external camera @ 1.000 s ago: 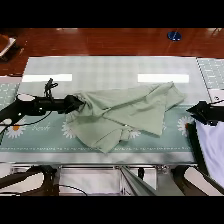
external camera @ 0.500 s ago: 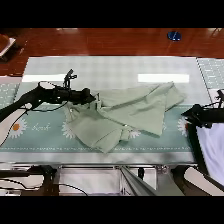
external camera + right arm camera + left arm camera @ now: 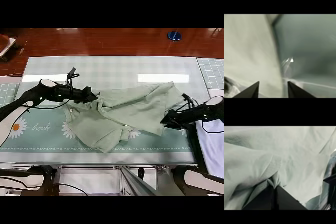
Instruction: Fold the shirts.
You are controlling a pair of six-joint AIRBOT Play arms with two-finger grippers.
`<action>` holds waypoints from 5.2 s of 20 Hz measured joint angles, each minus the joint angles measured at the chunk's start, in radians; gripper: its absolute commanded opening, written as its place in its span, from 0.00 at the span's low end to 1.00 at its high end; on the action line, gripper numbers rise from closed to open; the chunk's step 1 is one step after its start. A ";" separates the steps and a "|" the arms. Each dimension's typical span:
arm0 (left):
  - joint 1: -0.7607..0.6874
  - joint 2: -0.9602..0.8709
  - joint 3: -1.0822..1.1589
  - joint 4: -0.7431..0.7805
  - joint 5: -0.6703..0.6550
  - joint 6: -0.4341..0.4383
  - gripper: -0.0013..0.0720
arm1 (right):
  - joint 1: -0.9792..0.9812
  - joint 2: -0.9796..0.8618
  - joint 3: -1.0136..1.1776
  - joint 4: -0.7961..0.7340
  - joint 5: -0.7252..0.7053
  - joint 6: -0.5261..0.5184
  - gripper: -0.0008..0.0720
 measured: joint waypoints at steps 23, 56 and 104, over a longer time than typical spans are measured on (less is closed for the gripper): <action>0.465 0.713 0.771 -0.024 -0.117 -0.039 0.04 | 0.171 0.480 1.344 -0.166 0.092 0.082 0.04; 0.089 -0.034 0.512 0.378 0.090 -0.183 0.71 | 0.169 -0.297 0.916 0.055 -0.207 0.070 0.58; 0.492 0.383 -0.578 0.254 -0.166 -0.050 0.04 | -0.225 0.068 -0.020 0.000 -0.095 0.026 0.58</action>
